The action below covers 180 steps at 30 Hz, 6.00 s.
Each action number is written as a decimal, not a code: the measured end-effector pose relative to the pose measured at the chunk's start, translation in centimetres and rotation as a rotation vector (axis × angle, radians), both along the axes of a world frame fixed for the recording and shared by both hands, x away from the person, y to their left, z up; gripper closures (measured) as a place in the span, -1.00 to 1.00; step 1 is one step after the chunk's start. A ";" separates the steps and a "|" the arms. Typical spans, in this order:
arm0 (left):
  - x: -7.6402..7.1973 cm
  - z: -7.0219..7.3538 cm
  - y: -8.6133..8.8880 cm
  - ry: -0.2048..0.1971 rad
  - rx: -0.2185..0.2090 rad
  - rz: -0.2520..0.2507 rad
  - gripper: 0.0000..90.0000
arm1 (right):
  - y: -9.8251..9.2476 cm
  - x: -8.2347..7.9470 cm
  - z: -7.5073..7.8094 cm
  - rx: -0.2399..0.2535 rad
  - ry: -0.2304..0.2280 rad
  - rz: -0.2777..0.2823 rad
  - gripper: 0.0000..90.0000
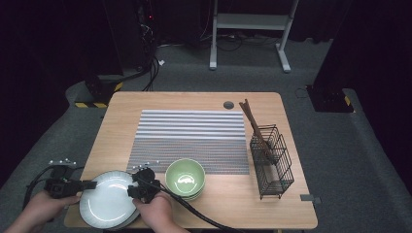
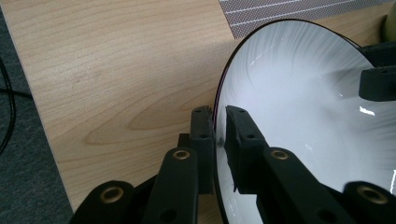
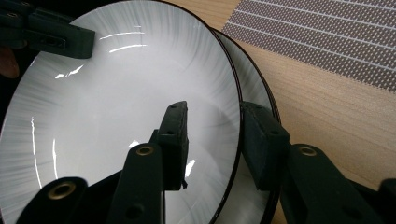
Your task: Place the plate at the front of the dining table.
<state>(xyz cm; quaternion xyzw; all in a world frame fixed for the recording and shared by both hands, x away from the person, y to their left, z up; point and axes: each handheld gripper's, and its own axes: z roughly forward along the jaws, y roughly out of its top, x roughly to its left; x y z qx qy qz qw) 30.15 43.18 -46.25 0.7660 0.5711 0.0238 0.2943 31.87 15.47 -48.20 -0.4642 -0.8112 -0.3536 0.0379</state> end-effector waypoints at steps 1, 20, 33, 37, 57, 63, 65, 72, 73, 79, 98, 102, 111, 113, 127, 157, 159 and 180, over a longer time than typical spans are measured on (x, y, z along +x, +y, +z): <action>0.0 0.0 0.0 0.000 -0.003 0.001 0.79 | 0.0 0.0 -0.1 -0.002 -0.002 0.003 0.42; -0.2 0.0 0.3 -0.011 -0.016 -0.001 0.81 | 0.2 -0.1 -1.1 -0.038 -0.063 0.063 0.65; -1.1 -0.4 0.2 0.019 -0.024 0.000 0.38 | 0.2 0.0 -1.2 -0.031 -0.073 0.058 0.67; -1.5 -0.6 -0.1 0.004 -0.006 -0.012 0.56 | 0.2 0.1 -1.2 -0.026 -0.071 0.059 0.67; -0.6 0.1 0.5 -0.038 -0.007 0.006 0.83 | 0.1 0.8 -1.5 0.020 0.028 0.083 0.52; -0.7 0.0 0.6 -0.048 -0.014 0.014 0.84 | 0.1 0.7 -1.4 0.051 0.062 0.094 0.28; -0.7 0.0 0.6 -0.050 -0.013 0.013 0.84 | 0.2 0.7 -1.4 0.057 0.069 0.090 0.25; -0.4 0.2 0.8 -0.046 -0.030 0.025 0.85 | 0.2 0.9 -1.3 0.072 0.136 0.097 0.17; -0.4 0.1 0.8 -0.045 -0.032 0.026 0.85 | 0.2 0.9 -1.3 0.072 0.142 0.091 0.18; -0.5 0.0 0.9 -0.039 -0.043 0.034 0.84 | 0.2 0.9 -1.4 0.077 0.139 0.082 0.17; -0.5 -0.2 0.4 -0.028 -0.024 0.027 0.79 | -0.1 1.3 -1.6 0.040 0.103 0.101 0.60; -0.4 -0.2 0.3 -0.030 -0.019 0.023 0.78 | -0.2 1.3 -1.6 0.043 0.111 0.093 0.60; -0.5 -0.2 0.2 -0.031 -0.017 0.023 0.77 | 0.0 1.3 -1.5 0.046 0.140 0.055 0.60; -0.5 -0.3 0.2 -0.032 -0.020 0.024 0.76 | 0.1 1.3 -1.5 0.045 0.135 0.051 0.60; -0.4 -0.2 -0.2 -0.037 0.000 0.019 0.72 | 0.0 1.1 -1.6 0.048 0.127 0.029 0.66; -0.3 1.3 -0.3 -0.165 -0.034 -0.036 0.78 | -0.9 -0.1 0.5 0.045 -0.073 -0.030 0.81; -0.4 1.4 -0.3 -0.173 -0.028 -0.044 0.78 | -0.9 -0.2 0.8 0.047 -0.080 -0.034 0.82; -0.5 3.4 -0.3 -0.237 -0.033 -0.064 0.74 | -1.4 -0.9 3.0 0.081 -0.163 -0.035 0.87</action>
